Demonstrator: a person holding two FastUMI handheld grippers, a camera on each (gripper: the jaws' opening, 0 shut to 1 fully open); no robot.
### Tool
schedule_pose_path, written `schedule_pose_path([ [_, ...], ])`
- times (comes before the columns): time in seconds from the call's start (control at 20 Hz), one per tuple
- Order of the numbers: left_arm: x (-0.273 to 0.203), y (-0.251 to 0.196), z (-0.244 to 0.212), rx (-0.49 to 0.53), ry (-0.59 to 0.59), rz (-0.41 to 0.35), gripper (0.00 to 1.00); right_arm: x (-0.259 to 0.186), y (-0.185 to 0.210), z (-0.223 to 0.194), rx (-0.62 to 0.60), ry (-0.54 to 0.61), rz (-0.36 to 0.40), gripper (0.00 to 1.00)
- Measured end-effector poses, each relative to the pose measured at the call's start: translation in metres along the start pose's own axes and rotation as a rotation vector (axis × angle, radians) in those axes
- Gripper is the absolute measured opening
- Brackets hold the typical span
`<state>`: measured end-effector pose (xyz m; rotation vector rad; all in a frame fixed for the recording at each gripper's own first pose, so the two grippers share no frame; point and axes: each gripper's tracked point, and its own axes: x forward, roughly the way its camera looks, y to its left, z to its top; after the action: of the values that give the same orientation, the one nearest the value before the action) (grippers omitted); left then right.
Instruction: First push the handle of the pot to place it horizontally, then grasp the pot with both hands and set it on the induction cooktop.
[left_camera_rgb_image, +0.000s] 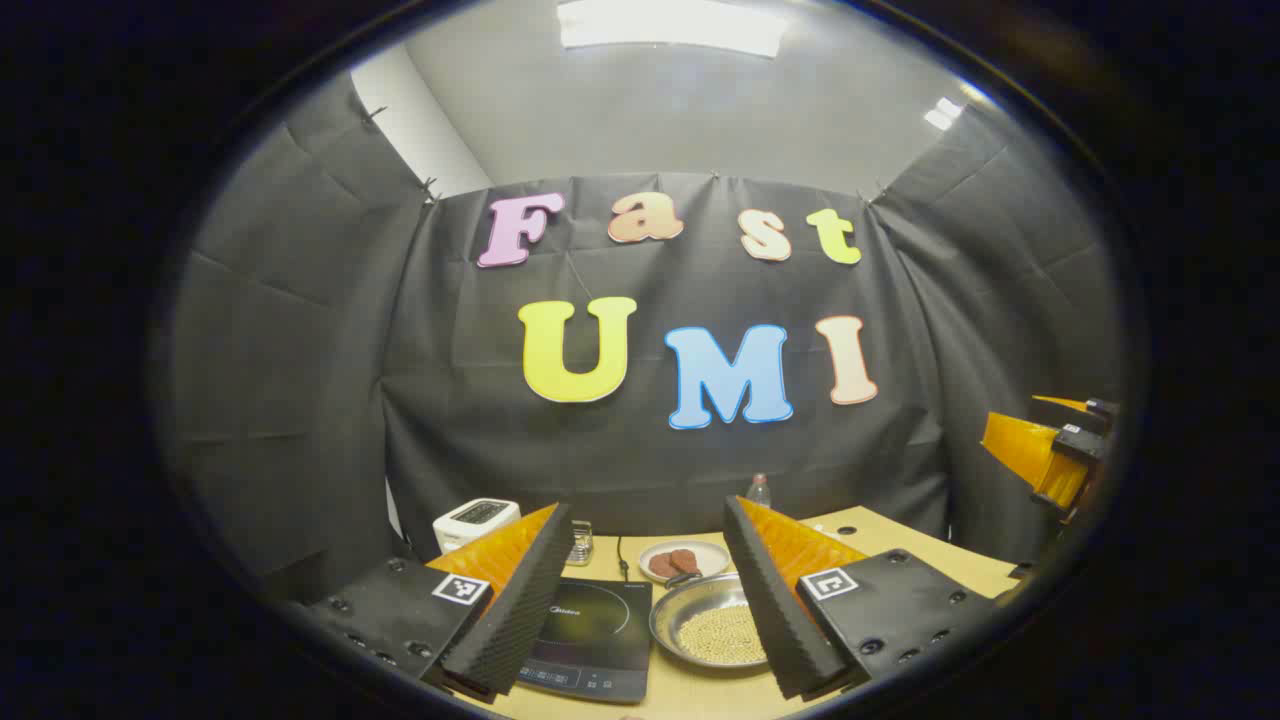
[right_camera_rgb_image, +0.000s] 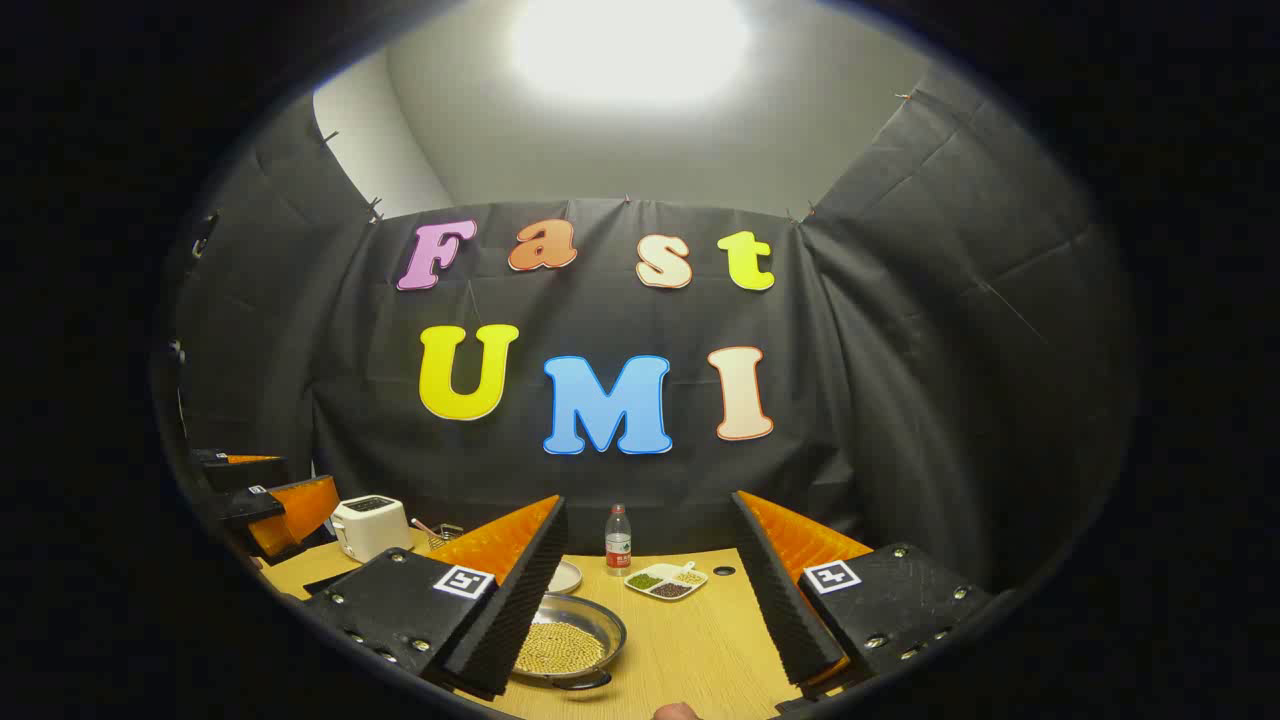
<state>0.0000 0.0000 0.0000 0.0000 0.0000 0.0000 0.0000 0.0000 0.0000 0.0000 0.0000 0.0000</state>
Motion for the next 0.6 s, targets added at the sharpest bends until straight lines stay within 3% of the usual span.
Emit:
schedule_pose_path([
  [0.35, -0.0031, 0.0051, 0.0007, 0.001, -0.004, 0.019, 1.0, 0.0005, 0.0032, 0.0006, 0.0, -0.003, 0.012, 0.97],
  [0.4, -0.003, 0.0053, 0.0019, 0.0, -0.005, 0.019, 0.94, -0.0001, 0.0024, 0.0009, -0.001, -0.003, 0.01, 0.97],
  [0.45, -0.0033, 0.0056, 0.0019, 0.001, -0.005, 0.019, 1.0, 0.0002, 0.0021, 0.0005, -0.001, -0.003, 0.008, 0.97],
  [0.6, -0.0045, 0.0078, 0.0024, 0.007, -0.01, 0.021, 1.0, -0.0012, 0.0006, 0.0012, 0.0, -0.004, 0.0, 0.97],
])
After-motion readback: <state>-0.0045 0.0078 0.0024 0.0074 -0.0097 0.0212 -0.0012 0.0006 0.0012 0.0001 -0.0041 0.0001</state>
